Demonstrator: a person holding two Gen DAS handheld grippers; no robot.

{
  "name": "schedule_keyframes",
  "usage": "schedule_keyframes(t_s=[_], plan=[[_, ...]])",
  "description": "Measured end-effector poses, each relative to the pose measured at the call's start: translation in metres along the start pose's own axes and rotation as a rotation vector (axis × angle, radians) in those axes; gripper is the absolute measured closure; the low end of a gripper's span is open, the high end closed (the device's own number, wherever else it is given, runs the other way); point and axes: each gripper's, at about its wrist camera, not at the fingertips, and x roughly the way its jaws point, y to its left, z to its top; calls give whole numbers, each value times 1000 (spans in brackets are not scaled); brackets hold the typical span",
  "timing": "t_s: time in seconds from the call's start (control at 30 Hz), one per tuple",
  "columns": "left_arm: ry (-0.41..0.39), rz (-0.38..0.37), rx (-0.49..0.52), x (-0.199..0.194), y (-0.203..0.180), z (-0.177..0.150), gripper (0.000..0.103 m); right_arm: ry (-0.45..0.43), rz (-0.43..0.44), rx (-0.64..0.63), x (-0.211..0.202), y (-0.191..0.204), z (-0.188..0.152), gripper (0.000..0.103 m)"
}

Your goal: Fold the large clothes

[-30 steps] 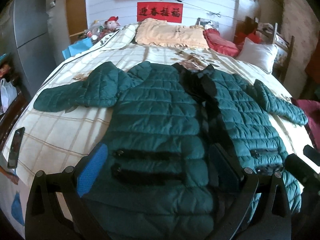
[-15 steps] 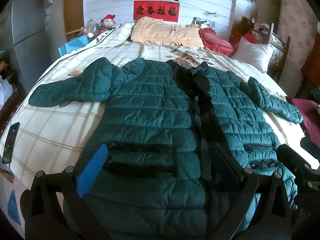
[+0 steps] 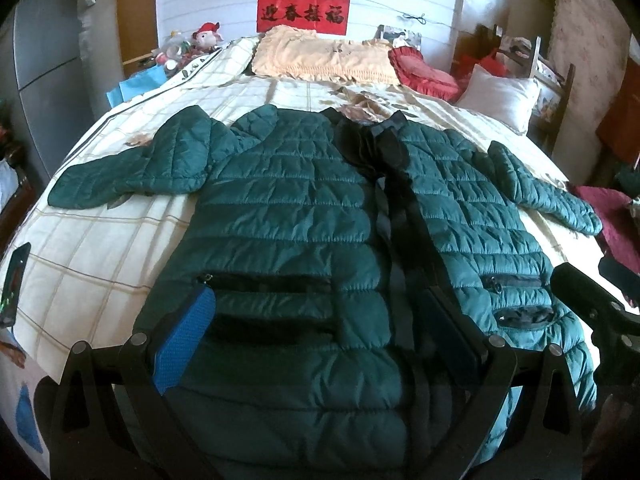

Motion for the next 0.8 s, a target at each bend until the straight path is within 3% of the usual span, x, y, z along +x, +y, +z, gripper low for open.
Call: schedule_keyframes(t_s=[0.27,0.43,0.8], plan=[[5,0,-8,2,0,-2,1,9,-10,-2,3,1,0,0],[1,-2,-9,2,1,-1,1,33,28,26,7,-3,-2,0],[-1,-2,-16,3,4,-1,1,32,-4,7,7,3,-4,0]])
